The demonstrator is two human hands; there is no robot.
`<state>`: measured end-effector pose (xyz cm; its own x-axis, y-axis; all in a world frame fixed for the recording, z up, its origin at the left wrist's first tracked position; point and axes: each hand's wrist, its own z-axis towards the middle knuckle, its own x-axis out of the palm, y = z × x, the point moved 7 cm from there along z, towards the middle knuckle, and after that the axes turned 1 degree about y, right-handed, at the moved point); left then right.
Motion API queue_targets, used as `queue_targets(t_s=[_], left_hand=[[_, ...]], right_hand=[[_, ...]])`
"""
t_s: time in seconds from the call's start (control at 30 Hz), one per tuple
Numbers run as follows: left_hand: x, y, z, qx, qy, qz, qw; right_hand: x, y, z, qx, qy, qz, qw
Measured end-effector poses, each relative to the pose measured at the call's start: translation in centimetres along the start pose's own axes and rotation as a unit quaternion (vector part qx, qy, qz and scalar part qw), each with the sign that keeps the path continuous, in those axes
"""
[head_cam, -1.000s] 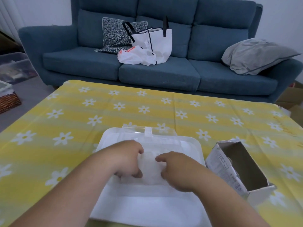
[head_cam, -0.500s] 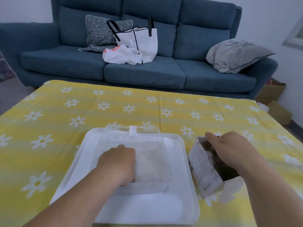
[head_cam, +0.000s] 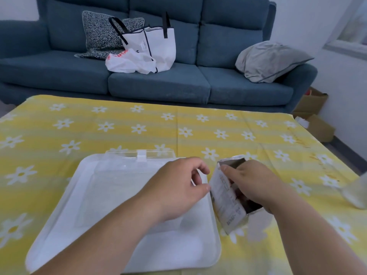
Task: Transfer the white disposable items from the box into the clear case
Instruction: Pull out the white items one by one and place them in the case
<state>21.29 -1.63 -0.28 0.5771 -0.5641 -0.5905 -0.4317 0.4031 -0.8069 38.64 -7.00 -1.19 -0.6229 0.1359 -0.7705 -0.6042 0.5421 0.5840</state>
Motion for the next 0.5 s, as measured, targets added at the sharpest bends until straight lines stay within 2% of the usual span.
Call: queue_targets(t_s=[0.1,0.23,0.37,0.5], left_hand=[[0.6,-0.3,0.1,0.009,-0.012,-0.023,1.000],[0.9,-0.5,0.2,0.004,-0.028,-0.059,0.998],[1.5,-0.6,0.2,-0.003,-0.023,-0.072,0.997],[1.8,-0.6,0.2,-0.003,-0.022,-0.079,0.997]], right_hand=[[-2.2,-0.3,-0.2,-0.008,-0.072,0.052,0.996],[-4.6,-0.5,-0.9,-0.037,-0.155,0.064,0.985],[-4.8,-0.9,-1.1,-0.033,-0.138,0.124,0.982],[-5.4,-0.8,-1.5,-0.050,-0.155,0.128,0.978]])
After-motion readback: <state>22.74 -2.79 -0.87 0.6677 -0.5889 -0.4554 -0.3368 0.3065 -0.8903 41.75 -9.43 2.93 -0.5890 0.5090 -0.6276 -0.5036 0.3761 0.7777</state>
